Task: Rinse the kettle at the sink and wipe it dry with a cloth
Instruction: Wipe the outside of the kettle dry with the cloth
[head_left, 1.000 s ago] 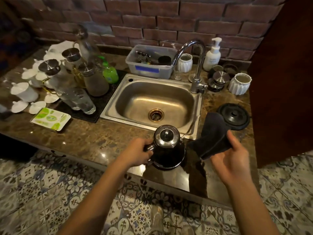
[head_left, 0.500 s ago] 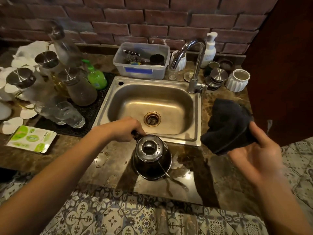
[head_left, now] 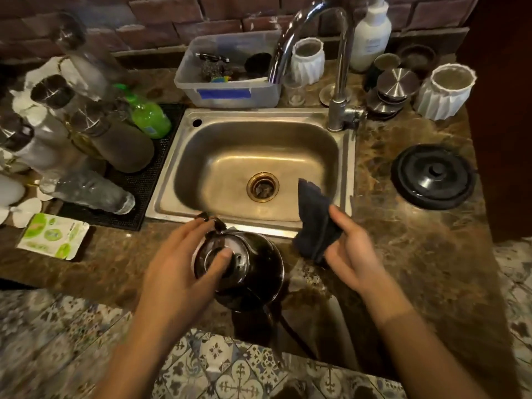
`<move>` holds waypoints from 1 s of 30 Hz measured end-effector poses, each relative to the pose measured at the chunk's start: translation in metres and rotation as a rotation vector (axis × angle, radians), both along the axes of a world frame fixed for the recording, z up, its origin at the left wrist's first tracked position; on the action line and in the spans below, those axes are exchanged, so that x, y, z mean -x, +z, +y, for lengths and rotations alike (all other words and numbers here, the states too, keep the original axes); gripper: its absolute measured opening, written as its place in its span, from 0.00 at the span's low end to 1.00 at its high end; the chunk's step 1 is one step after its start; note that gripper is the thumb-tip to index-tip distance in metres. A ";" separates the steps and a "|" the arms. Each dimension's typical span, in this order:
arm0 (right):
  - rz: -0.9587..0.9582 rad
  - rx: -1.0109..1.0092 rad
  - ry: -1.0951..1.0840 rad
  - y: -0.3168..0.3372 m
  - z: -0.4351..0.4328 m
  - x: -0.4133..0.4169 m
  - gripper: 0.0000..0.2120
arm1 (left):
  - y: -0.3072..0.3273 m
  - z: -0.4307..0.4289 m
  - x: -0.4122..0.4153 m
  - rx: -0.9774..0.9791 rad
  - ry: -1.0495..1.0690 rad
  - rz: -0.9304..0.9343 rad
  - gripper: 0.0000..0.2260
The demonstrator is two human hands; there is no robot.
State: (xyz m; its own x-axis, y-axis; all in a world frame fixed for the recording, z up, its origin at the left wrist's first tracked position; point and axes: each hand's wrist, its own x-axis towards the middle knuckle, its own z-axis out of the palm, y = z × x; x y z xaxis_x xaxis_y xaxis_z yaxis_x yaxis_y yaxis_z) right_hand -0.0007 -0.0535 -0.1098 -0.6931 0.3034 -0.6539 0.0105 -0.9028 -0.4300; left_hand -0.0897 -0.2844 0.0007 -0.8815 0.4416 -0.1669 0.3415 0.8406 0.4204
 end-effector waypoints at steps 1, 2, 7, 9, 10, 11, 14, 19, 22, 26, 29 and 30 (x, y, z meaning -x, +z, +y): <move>0.001 0.013 0.033 -0.007 -0.001 0.009 0.14 | -0.002 0.004 -0.008 0.046 0.027 0.030 0.28; 0.008 0.016 0.071 -0.014 -0.002 0.018 0.12 | -0.003 0.009 -0.013 0.076 0.053 0.053 0.29; 0.061 -0.118 0.370 -0.048 -0.003 0.056 0.12 | -0.003 0.027 -0.027 0.187 0.123 0.070 0.29; 0.076 -0.238 0.555 -0.057 -0.004 0.063 0.18 | -0.003 0.033 -0.026 0.249 0.125 0.074 0.25; 0.106 -0.294 0.647 -0.060 -0.005 0.065 0.20 | -0.002 0.035 -0.026 0.271 0.141 0.063 0.24; 0.141 -0.338 0.730 -0.063 -0.006 0.067 0.22 | 0.000 0.037 -0.026 0.282 0.159 0.051 0.24; 0.220 -0.434 0.889 -0.059 -0.008 0.074 0.17 | 0.006 0.041 -0.023 0.259 0.187 0.015 0.27; 0.283 -0.496 0.949 -0.060 -0.016 0.082 0.18 | 0.012 0.048 -0.024 0.260 0.212 -0.016 0.30; 0.293 -0.520 0.933 -0.052 -0.023 0.076 0.20 | 0.011 0.046 -0.024 0.245 0.223 -0.024 0.26; 0.336 -0.523 0.897 -0.022 -0.031 0.063 0.17 | 0.009 0.043 -0.024 0.254 0.225 -0.014 0.24; 0.395 -0.521 0.876 -0.011 -0.031 0.036 0.13 | 0.008 0.044 -0.024 0.274 0.225 -0.001 0.23; 0.372 -0.548 0.864 -0.012 -0.032 0.023 0.14 | 0.008 0.044 -0.024 0.274 0.229 -0.001 0.23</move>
State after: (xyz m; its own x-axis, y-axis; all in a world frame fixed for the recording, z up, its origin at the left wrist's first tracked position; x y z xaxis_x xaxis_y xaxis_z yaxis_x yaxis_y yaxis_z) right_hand -0.0238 -0.0858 -0.1215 -0.9390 -0.1953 -0.2831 0.3354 -0.3379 -0.8794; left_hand -0.0661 -0.2408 0.0091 -0.9521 0.1715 -0.2530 0.1311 0.9769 0.1690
